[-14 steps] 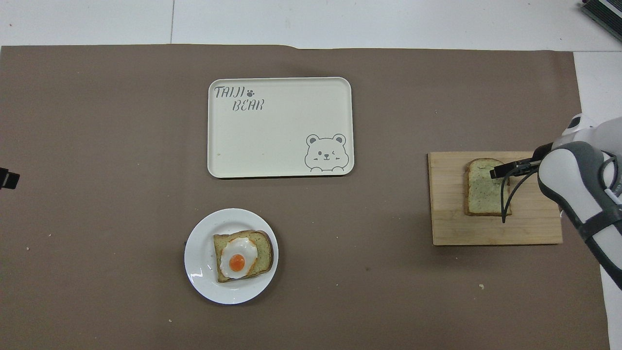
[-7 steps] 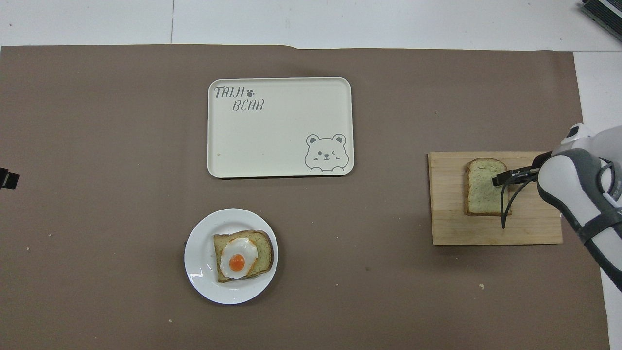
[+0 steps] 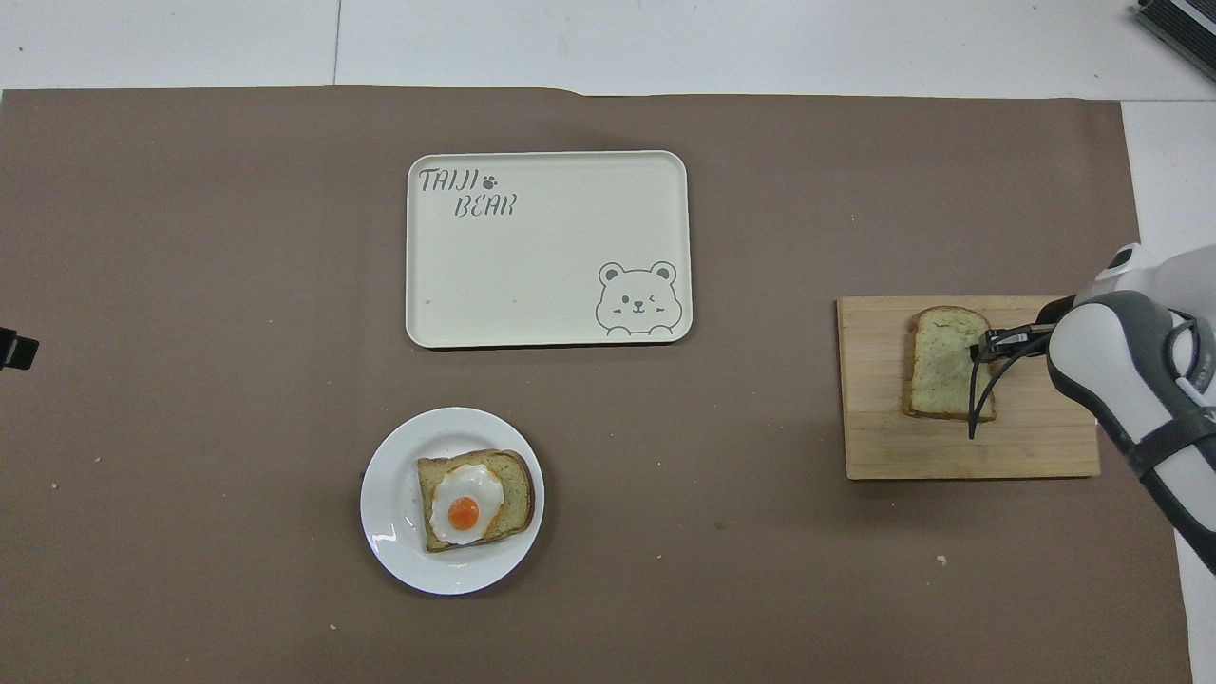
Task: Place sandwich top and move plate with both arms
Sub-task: 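Lift the bread slice with the right gripper and flip it over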
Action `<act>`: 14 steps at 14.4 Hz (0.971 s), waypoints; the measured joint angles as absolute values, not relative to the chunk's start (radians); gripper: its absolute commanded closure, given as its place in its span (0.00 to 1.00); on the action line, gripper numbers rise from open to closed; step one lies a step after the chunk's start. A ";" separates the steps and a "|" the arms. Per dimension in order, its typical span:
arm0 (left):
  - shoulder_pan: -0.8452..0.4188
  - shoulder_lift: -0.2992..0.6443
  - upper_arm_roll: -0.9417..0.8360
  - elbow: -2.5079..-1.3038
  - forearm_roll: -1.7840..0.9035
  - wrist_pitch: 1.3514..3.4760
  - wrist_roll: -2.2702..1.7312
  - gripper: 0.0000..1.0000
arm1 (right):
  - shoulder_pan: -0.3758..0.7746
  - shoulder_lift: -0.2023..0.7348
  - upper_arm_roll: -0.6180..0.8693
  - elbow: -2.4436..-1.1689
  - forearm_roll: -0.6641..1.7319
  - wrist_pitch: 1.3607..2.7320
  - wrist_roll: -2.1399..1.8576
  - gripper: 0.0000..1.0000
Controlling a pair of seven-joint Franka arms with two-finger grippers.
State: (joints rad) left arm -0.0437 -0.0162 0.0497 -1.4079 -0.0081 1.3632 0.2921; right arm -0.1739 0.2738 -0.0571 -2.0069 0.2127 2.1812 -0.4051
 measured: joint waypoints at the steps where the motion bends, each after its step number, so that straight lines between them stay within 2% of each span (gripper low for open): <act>1: -0.044 -0.016 0.050 -1.408 -0.008 1.363 0.292 0.00 | -0.173 0.274 -0.057 -2.006 0.212 2.181 -0.405 1.00; 9: -0.044 -0.016 0.050 -1.408 -0.008 1.363 0.292 0.00 | -0.162 0.242 -0.042 -1.896 0.211 2.028 -0.405 1.00; 14: -0.044 -0.016 0.050 -1.408 -0.008 1.363 0.292 0.00 | -0.162 0.221 -0.041 -1.813 0.211 1.866 -0.407 1.00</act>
State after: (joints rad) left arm -0.0437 -0.0162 0.0497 -1.4079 -0.0081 1.3632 0.2921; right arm -0.1616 0.2210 -0.0411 -1.8128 0.2112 1.8656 -0.4068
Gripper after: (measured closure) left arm 0.000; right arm 0.912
